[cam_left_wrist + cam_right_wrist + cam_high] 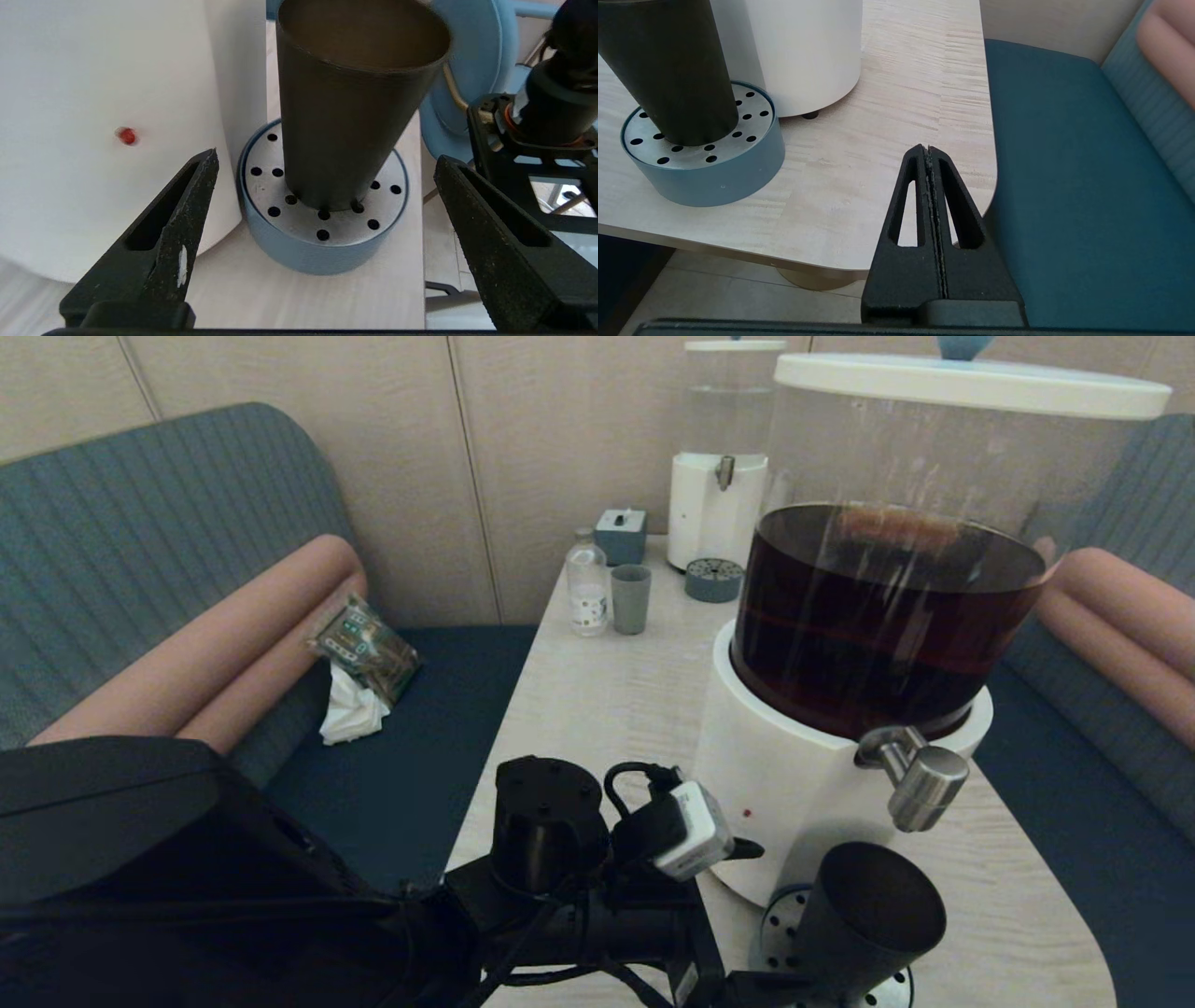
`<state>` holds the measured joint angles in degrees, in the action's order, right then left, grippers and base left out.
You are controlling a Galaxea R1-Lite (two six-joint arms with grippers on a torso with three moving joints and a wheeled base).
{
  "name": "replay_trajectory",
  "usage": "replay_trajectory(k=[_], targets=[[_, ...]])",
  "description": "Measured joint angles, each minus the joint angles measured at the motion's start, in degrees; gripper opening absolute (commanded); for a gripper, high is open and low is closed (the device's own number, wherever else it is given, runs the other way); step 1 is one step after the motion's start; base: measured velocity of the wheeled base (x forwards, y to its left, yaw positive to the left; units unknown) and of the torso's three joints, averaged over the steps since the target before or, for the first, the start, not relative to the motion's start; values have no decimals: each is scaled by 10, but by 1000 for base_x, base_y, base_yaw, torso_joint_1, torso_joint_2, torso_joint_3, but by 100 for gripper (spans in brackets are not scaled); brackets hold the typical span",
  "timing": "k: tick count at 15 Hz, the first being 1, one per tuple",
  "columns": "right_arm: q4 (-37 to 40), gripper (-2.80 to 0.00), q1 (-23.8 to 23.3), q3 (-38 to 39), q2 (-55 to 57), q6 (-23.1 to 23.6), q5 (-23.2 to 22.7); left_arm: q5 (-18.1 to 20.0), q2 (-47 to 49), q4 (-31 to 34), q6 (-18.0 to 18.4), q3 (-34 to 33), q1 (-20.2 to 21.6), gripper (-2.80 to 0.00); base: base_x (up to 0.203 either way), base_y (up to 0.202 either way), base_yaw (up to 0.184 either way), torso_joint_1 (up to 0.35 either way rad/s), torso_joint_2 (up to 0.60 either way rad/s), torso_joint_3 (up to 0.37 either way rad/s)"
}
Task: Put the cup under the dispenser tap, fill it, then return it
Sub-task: Place the cup next to the water dispenser
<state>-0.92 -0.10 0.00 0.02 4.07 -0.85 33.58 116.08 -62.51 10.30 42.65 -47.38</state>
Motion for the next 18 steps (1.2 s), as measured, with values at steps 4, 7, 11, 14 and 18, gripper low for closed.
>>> replay_trajectory(k=[4, 7, 11, 14, 18], targets=[[0, -280, 0, 0, 0, 0, 0, -5, 23, 1, -2, 18, -6, 0, 0, 0, 0, 0, 0, 0], [0, -280, 0, 0, 0, 0, 0, -5, 35, 1, -2, 27, -7, 0, 0, 0, 0, 0, 0, 0], [0, -280, 0, 0, 0, 0, 0, -4, 46, 1, -9, 41, -10, 0, 0, 0, 0, 0, 0, 0], [0, -280, 0, 0, 0, 0, 0, -4, 53, 2, -11, 52, -18, 0, 0, 0, 0, 0, 0, 0], [0, -280, 0, 0, 0, 0, 0, -1, 62, 2, -14, 62, -27, 0, 0, 0, 0, 0, 0, 0]])
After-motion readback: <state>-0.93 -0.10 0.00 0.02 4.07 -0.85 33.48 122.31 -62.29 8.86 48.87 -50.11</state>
